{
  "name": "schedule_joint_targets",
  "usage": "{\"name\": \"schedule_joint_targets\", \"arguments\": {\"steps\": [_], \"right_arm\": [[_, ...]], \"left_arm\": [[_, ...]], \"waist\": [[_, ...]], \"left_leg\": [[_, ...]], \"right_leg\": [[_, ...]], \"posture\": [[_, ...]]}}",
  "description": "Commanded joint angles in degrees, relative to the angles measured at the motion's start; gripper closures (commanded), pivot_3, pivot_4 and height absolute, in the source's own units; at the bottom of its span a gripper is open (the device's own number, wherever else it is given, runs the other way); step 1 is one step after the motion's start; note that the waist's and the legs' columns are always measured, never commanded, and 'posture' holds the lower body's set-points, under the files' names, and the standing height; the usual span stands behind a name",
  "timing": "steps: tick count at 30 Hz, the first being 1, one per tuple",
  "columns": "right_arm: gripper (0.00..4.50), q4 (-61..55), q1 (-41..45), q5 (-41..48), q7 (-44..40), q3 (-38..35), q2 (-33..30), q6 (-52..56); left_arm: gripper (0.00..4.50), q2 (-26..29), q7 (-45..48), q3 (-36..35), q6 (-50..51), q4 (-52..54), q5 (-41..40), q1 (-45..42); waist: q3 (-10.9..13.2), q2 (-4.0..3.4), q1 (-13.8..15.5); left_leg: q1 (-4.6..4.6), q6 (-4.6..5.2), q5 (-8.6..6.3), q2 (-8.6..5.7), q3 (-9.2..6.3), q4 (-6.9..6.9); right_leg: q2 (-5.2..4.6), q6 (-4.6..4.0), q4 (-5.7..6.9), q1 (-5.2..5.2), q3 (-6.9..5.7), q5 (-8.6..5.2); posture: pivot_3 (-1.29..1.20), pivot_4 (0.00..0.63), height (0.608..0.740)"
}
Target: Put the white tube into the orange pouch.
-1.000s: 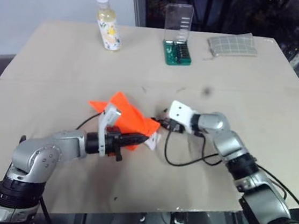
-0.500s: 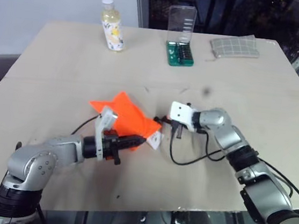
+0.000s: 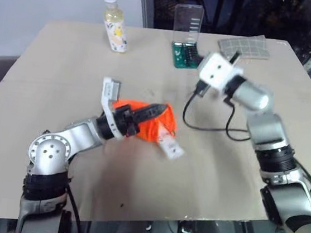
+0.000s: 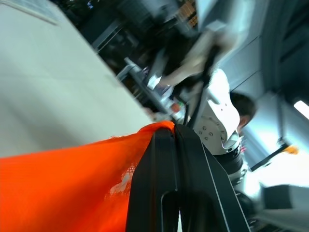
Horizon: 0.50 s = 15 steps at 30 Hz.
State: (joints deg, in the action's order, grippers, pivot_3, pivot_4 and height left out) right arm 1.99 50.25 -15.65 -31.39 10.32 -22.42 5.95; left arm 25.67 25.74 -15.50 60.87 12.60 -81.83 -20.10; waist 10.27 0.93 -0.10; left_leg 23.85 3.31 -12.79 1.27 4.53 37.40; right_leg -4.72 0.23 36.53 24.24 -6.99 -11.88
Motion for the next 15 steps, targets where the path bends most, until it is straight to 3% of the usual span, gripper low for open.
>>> {"name": "schedule_joint_targets", "arguments": {"steps": [1,5,8,12,15], "right_arm": [[4.45,-4.0,1.6,3.1,-1.5,-2.6,-0.5,4.0],[4.45,-10.9,-6.6,11.6,-11.8,-3.0,-4.2,12.1],[3.68,-16.1,-12.8,17.6,-14.2,-4.2,-4.6,18.3],[1.86,-23.5,-26.6,24.1,-19.5,-2.0,-8.1,26.2],[1.86,-23.0,-31.2,27.1,-18.6,-1.7,-5.8,26.6]], "left_arm": [[4.5,-0.5,-2.6,-1.5,-0.7,-1.1,-4.6,-2.3],[4.5,2.2,0.4,1.0,-0.2,0.9,0.4,0.3],[4.5,4.1,3.0,2.0,-0.2,2.3,2.5,2.1],[4.5,6.0,4.3,1.5,0.1,1.6,3.1,3.3],[4.5,7.1,4.7,1.1,0.4,1.3,2.6,3.4]], "waist": [[0.0,0.01,0.0],[0.0,0.03,0.1],[0.0,0.03,0.2],[0.0,0.04,0.8],[0.0,-0.02,0.6]], "left_leg": [[0.0,0.0,0.0,0.01,0.0,0.0],[-0.02,0.01,0.0,0.06,-0.02,0.0],[-0.01,0.09,-0.05,0.04,-0.01,-0.01],[0.0,0.11,-0.08,0.06,-0.02,-0.01],[0.0,0.1,-0.08,0.13,0.07,-0.01]], "right_leg": [[0.03,-0.01,0.0,0.0,0.0,0.0],[0.13,-0.02,0.0,-0.03,0.0,0.01],[0.12,-0.03,-0.08,-0.06,-0.01,0.01],[0.11,-0.03,-0.11,-0.04,0.01,-0.01],[0.13,-0.01,-0.13,0.0,0.06,-0.02]], "posture": [[0.0,0.15,0.74],[0.0,0.15,0.74],[0.0,0.15,0.74],[0.0,0.15,0.74],[0.0,0.15,0.74]]}}
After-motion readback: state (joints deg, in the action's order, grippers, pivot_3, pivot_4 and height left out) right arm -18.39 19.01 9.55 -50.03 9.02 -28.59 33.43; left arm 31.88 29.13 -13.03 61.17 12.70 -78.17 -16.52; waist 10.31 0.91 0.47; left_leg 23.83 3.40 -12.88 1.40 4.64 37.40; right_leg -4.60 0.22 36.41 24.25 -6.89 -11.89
